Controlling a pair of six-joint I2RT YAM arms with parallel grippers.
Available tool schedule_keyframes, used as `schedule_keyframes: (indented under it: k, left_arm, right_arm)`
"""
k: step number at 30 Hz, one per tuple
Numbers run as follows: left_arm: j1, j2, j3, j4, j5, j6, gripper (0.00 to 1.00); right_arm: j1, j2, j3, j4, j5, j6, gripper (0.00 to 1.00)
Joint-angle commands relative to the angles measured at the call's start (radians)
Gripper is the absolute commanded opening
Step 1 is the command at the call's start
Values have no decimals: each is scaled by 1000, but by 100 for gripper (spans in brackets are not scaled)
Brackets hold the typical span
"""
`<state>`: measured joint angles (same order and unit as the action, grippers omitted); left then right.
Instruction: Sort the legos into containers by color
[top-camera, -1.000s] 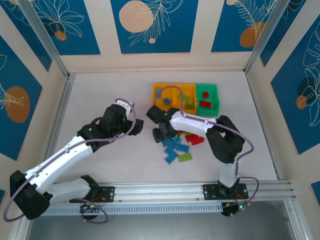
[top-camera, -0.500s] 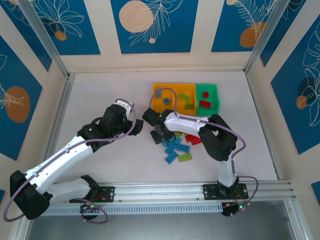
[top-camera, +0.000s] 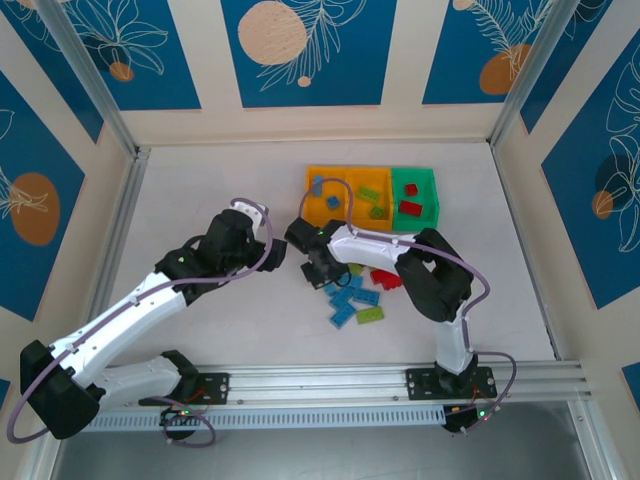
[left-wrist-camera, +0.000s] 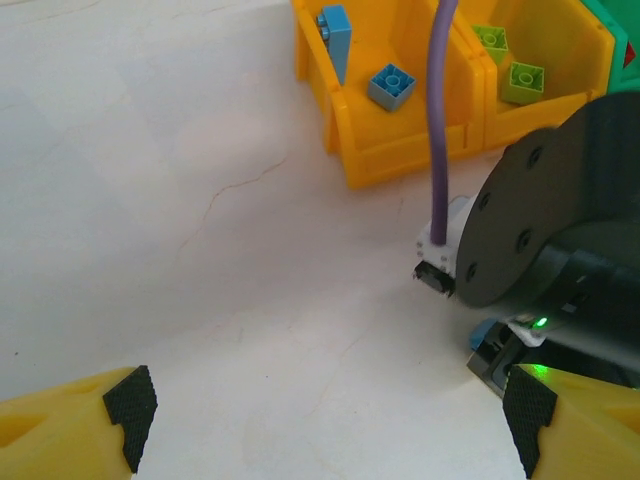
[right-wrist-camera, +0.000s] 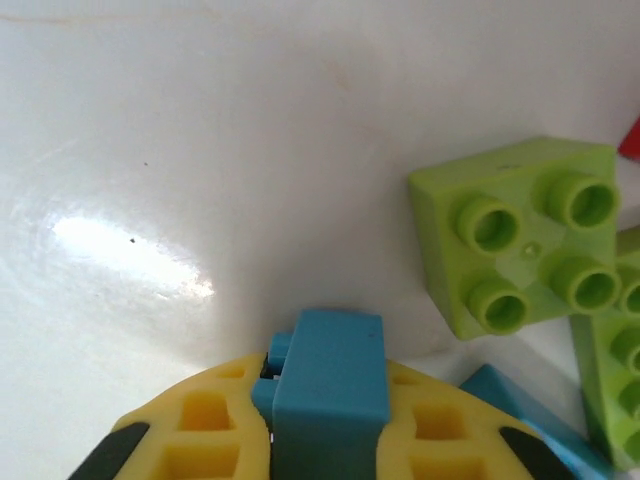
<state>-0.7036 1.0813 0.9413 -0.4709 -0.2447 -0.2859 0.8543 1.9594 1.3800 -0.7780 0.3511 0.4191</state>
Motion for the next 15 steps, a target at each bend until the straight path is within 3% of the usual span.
schedule_keyframes:
  k: [1, 4, 6, 11, 15]
  left_arm:
    - [-6, -28, -13, 18, 6, 16, 91]
    - [-7, -41, -27, 49, 48, 29, 91]
    - [-6, -38, -32, 70, 78, 31, 91]
    - [-5, -9, -13, 67, 126, 2, 91]
    - [-6, 1, -20, 58, 153, -35, 91]
  right_arm:
    - [-63, -159, 33, 29, -54, 8, 15]
    - [-155, -232, 51, 121, -39, -12, 15]
    - [-228, -202, 100, 181, -20, -39, 16]
    - [-336, 21, 337, 223, -45, -114, 16]
    - [-366, 190, 579, 145, -86, -117, 21]
